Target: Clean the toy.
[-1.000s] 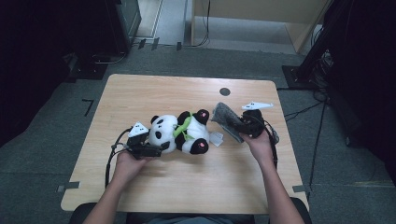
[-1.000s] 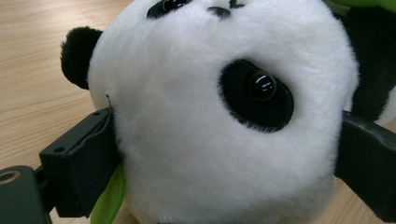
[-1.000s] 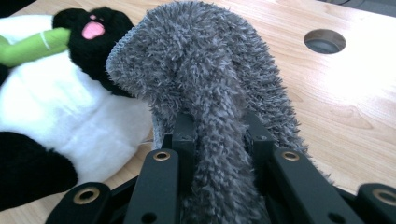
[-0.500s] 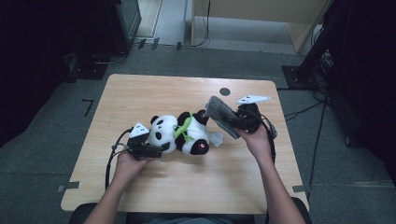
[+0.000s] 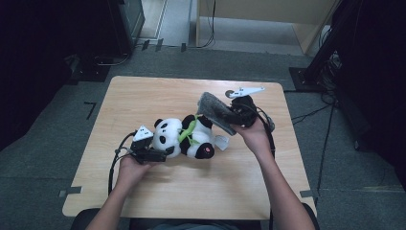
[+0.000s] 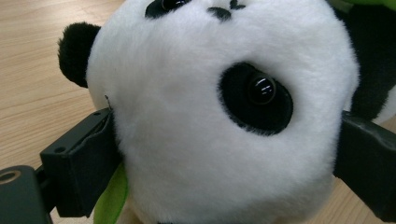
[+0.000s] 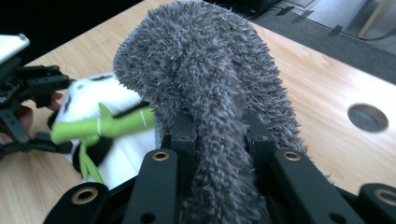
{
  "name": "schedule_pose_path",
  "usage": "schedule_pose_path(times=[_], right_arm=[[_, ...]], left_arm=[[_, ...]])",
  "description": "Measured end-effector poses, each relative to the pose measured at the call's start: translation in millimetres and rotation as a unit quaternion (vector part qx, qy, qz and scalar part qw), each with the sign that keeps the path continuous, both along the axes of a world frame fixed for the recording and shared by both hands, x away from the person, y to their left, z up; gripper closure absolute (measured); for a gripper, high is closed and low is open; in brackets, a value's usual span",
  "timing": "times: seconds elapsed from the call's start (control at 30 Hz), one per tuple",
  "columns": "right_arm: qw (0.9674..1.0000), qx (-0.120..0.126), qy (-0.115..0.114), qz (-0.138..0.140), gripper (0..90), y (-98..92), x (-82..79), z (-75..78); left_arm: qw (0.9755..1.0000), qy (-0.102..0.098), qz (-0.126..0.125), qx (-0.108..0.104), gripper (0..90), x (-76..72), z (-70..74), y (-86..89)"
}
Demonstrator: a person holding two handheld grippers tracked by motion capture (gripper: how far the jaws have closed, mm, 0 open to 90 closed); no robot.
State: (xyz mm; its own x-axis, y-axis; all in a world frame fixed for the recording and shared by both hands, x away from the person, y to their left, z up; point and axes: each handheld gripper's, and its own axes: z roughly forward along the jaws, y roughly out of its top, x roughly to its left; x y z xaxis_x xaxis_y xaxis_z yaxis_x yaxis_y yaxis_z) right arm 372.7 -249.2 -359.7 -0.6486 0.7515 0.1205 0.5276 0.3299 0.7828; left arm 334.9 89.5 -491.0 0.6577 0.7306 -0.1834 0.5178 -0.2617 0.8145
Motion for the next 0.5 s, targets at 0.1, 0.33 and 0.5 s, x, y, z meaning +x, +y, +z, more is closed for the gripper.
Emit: schedule_pose_path(times=[0.1,0.33,0.5], right_arm=[[0.9999,0.002,-0.002,0.011,71.7,11.7,5.4,6.9],[0.9991,-0.016,0.001,0.039,71.2,48.4,18.1,12.0],[0.9982,-0.016,0.008,0.057,71.0,71.8,26.3,8.6]], left_arm=[[1.0,0.0,0.0,-0.001,3.0,0.1,-0.1,0.1],[1.0,-0.002,0.0,0.001,4.1,-0.1,0.2,0.3],[1.0,0.001,0.002,-0.002,4.1,0.4,0.0,0.5]])
